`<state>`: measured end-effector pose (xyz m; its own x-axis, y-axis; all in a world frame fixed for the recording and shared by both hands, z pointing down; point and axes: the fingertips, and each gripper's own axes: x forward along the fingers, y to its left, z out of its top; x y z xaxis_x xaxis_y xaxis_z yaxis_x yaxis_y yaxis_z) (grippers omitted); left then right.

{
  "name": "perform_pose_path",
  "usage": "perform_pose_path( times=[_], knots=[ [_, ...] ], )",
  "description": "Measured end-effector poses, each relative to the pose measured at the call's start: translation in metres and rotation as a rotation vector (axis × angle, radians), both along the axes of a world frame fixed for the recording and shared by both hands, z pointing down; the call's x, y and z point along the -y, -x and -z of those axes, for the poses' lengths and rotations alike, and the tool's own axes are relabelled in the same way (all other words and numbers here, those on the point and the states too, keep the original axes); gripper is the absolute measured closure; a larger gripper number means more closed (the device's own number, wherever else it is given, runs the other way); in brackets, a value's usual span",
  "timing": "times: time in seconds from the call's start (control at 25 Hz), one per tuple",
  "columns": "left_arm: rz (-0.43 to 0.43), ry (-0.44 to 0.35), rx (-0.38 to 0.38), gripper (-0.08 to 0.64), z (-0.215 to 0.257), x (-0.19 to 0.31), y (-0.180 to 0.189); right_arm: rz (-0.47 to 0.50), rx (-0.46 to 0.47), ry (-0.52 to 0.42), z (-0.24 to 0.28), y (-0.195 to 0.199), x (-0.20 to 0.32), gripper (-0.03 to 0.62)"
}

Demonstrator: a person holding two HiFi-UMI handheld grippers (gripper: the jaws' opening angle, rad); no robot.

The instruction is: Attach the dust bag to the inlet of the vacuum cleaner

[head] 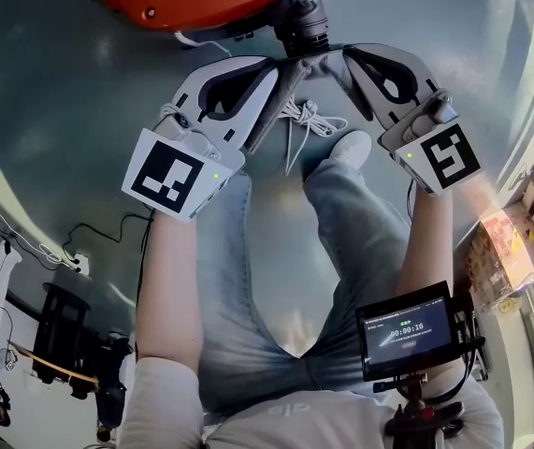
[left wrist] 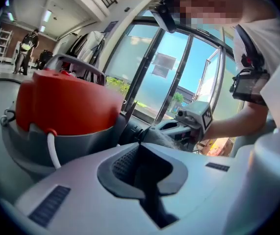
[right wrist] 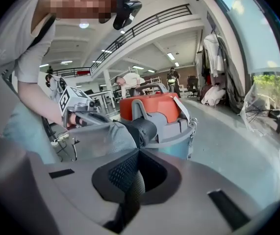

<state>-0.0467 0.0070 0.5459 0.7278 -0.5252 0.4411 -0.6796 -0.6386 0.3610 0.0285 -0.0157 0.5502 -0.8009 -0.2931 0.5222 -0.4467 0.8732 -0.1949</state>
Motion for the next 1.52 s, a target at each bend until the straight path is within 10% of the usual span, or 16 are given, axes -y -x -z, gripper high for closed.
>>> perform_pose_path(
  times=[0.12,0.24,0.64,1.08,1.32,1.52],
  knots=[
    [-0.078,-0.145,0.098,0.551,0.014,0.004,0.000,0.030,-0.019,-0.067,0.011,0.004,0.004,0.584],
    [0.016,-0.003,0.021,0.552,0.003,0.010,0.007,-0.005,0.020,-0.022,0.006,0.005,0.013,0.585],
    [0.067,-0.069,0.058,0.552,0.018,0.029,0.006,-0.046,0.048,-0.072,0.021,0.009,0.037,0.586],
    [0.114,-0.009,-0.075,0.552,0.016,0.032,0.012,-0.191,0.167,-0.022,0.022,-0.018,0.050,0.584],
    [0.073,-0.016,-0.026,0.552,0.015,0.036,0.017,0.052,0.193,0.024,0.034,0.004,0.035,0.584],
    [0.010,-0.015,-0.056,0.551,0.014,0.038,0.019,0.064,0.157,0.032,0.025,0.019,0.043,0.583]
  ],
)
